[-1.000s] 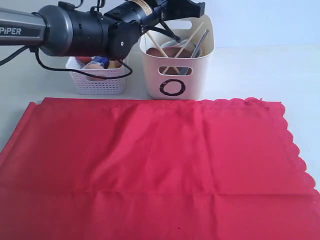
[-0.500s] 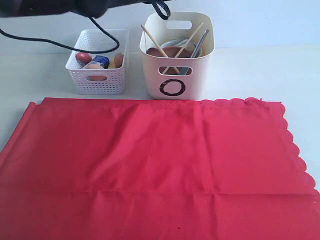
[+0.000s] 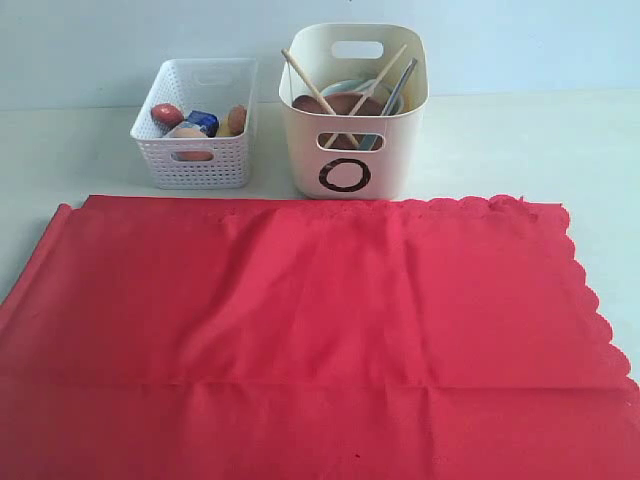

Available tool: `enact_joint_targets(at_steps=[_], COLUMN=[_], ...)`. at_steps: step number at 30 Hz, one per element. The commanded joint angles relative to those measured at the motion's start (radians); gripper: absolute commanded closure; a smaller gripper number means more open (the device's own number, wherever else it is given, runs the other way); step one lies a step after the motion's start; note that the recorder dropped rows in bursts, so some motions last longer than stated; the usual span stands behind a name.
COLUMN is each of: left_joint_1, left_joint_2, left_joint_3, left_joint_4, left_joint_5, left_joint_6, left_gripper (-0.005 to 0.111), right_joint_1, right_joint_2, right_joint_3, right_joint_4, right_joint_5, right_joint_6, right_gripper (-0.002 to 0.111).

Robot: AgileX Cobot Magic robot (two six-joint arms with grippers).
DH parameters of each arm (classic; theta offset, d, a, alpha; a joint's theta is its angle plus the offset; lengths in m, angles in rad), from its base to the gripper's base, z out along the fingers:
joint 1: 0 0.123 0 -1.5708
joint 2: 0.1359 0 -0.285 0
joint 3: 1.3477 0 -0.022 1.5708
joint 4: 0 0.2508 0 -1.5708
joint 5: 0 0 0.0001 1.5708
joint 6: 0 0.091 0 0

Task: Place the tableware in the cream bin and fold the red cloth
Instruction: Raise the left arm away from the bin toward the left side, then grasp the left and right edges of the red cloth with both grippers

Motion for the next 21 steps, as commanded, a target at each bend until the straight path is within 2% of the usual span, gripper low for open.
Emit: enact_joint_targets(at_steps=[1, 4, 10, 21], left_joint_1=[0.003, 0.003, 0.027, 0.239], left_joint_2=[-0.080, -0.135, -0.238, -0.255], left_joint_3=[-0.005, 0.049, 0.243, 0.554], left_joint_4=[0.000, 0.000, 0.011, 0.011], left_joint_5=[0.111, 0.121, 0.014, -0.054], left_joint_6=[0.004, 0.004, 0.004, -0.011], left_gripper=[0.107, 0.107, 0.107, 0.107], right_joint_1=[-0.003, -0.003, -0.003, -0.003], right_joint_2=[-0.002, -0.002, -0.002, -0.002], right_joint_3=[0.003, 0.003, 0.003, 0.003], right_joint_4=[-0.011, -0.011, -0.011, -0.011], right_joint_5=[-0.003, -0.003, -0.003, -0.003], right_joint_6=[-0.003, -0.003, -0.003, -0.003], right_gripper=[0.108, 0.108, 0.108, 0.108])
